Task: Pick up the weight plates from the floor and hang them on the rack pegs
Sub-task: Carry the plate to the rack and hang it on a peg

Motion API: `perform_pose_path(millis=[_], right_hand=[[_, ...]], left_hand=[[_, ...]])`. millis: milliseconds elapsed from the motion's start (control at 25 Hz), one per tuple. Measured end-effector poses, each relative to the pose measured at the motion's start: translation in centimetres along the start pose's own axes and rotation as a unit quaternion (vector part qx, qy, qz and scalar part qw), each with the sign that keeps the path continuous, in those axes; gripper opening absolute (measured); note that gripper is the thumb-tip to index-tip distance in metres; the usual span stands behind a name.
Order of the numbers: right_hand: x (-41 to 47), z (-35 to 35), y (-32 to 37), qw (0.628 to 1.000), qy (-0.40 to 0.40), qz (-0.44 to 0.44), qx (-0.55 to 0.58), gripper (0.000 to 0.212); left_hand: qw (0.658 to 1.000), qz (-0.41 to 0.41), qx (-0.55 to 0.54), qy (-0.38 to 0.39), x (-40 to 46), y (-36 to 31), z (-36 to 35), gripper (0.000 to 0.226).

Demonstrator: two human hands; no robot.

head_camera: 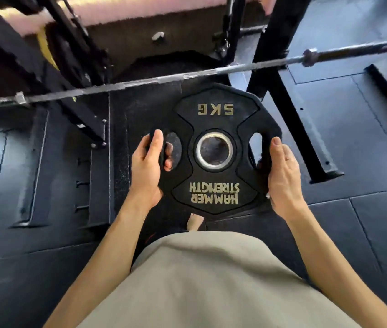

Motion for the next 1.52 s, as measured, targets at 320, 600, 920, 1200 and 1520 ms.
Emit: perform_pose_path(millis=[320, 600, 920, 1200, 1520], right_hand=[[-9.6, -14.6, -0.3, 0.948, 0.318, -0.004, -0.035, 0.045], [-27.2, -29.1, -5.1, 0.871, 0.483, -0.003, -0.086, 0.049], [-46.5, -44.2, -11.8, 0.833, 0.545, 0.003, -0.094, 0.049], [-54.7, -60.0, -17.2, 0.817, 0.567, 0.006, -0.099, 0.049], [-60.4, -82.4, -22.1, 0.803, 0.589, -0.014, -0.094, 0.049]], left_hand=[[0.948, -0.037, -0.099, -0.301, -17.1, 1.6, 16.3, 0.026], [0.873, -0.076, -0.127, -0.465, -32.0, 4.7, 33.5, 0.023], [0.839, -0.084, -0.112, -0.526, -42.4, 6.7, 55.1, 0.024], [0.823, -0.092, -0.119, -0.548, -41.3, 7.7, 72.0, 0.024], [0.813, -0.073, -0.125, -0.563, -34.6, 4.8, 92.8, 0.024]])
Point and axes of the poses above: each hand's wrist, its own x-axis towards the middle knuckle, its own z-axis out of the back of the hand, y = z × x, the point moved 10 cm from there along x, towards the middle knuckle, and after that the axes turned 15 degrees about x, right-handed, at the moved point
